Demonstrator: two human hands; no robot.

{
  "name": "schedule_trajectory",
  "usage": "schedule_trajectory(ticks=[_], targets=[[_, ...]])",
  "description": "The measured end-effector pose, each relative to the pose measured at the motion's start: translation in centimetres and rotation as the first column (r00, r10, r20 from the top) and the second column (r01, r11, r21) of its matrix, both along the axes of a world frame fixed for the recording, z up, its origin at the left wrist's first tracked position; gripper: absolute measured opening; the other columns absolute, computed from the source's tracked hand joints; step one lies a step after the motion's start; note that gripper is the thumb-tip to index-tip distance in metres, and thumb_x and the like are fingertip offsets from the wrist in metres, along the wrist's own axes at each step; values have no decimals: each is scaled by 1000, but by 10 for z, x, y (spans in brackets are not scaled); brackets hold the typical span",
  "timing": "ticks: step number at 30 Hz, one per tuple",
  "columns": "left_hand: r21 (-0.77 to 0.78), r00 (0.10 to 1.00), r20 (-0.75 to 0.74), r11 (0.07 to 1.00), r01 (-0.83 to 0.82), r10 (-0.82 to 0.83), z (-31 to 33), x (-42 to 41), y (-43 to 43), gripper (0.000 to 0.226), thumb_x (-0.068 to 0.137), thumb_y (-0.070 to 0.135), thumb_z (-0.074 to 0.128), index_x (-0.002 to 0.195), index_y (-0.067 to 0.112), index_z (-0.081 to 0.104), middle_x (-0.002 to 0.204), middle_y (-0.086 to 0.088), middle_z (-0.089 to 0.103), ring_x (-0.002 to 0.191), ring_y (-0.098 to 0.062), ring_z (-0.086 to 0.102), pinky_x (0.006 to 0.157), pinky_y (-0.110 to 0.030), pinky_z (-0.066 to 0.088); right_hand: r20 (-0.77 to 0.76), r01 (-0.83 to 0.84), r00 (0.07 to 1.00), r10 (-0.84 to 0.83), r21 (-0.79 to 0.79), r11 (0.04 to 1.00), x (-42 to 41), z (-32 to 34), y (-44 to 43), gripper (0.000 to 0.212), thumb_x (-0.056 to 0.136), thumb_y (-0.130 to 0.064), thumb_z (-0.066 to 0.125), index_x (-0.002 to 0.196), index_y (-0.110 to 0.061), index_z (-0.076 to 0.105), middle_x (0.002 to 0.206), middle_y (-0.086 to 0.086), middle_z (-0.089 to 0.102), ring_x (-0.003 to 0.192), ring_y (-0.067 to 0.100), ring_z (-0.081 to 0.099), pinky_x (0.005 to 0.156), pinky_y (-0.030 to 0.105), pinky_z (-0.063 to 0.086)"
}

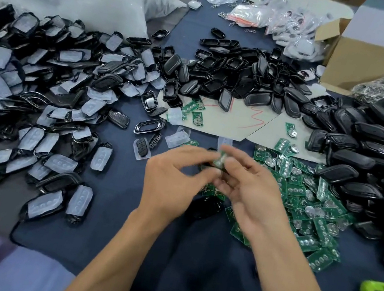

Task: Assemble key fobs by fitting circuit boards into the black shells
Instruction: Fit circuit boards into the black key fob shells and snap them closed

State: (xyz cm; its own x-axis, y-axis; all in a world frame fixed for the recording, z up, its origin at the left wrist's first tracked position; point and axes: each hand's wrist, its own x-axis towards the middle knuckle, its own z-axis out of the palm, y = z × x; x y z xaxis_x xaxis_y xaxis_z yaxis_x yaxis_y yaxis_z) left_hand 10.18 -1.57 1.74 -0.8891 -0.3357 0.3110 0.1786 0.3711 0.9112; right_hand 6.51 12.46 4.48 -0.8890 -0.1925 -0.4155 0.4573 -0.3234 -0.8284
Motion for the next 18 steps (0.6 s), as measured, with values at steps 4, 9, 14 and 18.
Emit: schedule_trajectory(ticks=[4,9,14,18], targets=[[17,949,307,997,-81,72,-8,-9,-4,46,83,28,83,122,50,70,110,29,71,113,16,56,96,-6,39,18,172,985,-173,29,985,-9,-2,13,25,100,8,54,119,-4,64,94,22,67,62,19,67,57,23,57],[-271,921,381,962,25,83,-14,-14,3,32,85,33,78,117,37,76,101,26,60,111,1,46,91,-9,32,-53,83,996,-78,93,992,-12,-1,23,20,99,9,55,96,-6,67,85,17,71,73,22,65,64,28,61],[-100,911,404,994,-44,81,-9,-19,5,33,81,14,83,86,46,74,93,21,66,93,6,58,78,-5,39,-164,36,986,0,218,975,-13,6,21,36,102,6,50,94,-11,80,74,2,64,65,12,55,58,26,55],[24,945,310,993,-112,99,-5,-17,9,34,82,10,80,82,44,79,92,22,70,88,4,67,78,-5,45,-236,82,972,-8,304,949,-11,2,18,28,95,5,62,99,-17,78,61,2,57,50,12,45,44,21,36]])
